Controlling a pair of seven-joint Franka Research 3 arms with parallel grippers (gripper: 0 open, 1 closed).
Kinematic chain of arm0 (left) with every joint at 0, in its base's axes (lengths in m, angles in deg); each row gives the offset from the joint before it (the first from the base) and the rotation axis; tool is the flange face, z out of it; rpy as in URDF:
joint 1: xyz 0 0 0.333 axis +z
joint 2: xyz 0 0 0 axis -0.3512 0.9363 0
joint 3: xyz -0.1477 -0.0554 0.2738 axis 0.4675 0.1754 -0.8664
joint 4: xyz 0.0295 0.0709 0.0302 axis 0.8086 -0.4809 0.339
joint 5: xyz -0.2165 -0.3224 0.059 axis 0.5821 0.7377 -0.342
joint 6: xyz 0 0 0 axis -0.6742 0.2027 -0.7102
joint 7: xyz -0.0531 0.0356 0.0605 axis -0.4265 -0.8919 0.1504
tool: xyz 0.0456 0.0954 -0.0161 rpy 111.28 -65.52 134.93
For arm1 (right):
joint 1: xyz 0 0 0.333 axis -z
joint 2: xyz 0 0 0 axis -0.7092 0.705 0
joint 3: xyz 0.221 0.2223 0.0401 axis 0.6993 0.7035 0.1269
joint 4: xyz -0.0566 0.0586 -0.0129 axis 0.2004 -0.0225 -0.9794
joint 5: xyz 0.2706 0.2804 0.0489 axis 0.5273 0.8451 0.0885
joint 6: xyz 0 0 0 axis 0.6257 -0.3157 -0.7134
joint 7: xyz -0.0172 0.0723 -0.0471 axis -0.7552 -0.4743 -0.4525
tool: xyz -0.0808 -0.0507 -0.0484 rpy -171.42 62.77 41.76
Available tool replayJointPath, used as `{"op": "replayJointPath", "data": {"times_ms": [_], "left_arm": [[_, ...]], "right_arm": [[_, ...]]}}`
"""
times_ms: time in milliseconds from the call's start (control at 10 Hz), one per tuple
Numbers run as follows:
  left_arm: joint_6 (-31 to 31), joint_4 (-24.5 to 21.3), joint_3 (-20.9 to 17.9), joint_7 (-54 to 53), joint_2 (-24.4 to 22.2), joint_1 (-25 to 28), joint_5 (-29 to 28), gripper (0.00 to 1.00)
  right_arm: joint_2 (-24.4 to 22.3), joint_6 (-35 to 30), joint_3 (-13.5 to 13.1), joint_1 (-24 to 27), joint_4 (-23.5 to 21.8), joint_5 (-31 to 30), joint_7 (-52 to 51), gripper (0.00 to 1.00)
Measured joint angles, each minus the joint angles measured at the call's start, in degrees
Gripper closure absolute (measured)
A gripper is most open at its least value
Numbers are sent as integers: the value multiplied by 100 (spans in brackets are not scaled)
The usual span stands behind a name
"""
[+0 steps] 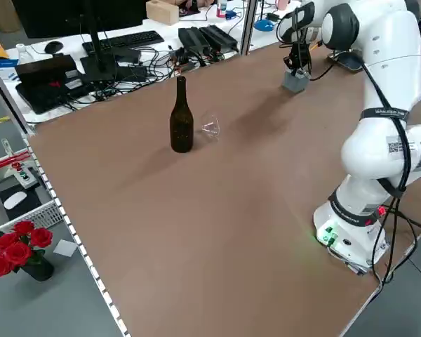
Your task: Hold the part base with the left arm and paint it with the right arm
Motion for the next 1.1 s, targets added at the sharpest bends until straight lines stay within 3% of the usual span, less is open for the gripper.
{"op": "replayJointPath", "data": {"times_ms": [500,1100], "left_arm": [[0,0,0,0,0,-3,0,95],[0,0,0,0,0,-3,0,95]], "right_arm": [[207,629,325,-74,-110,358,-247,95],[247,705,522,-132,-462,368,-407,95]]}}
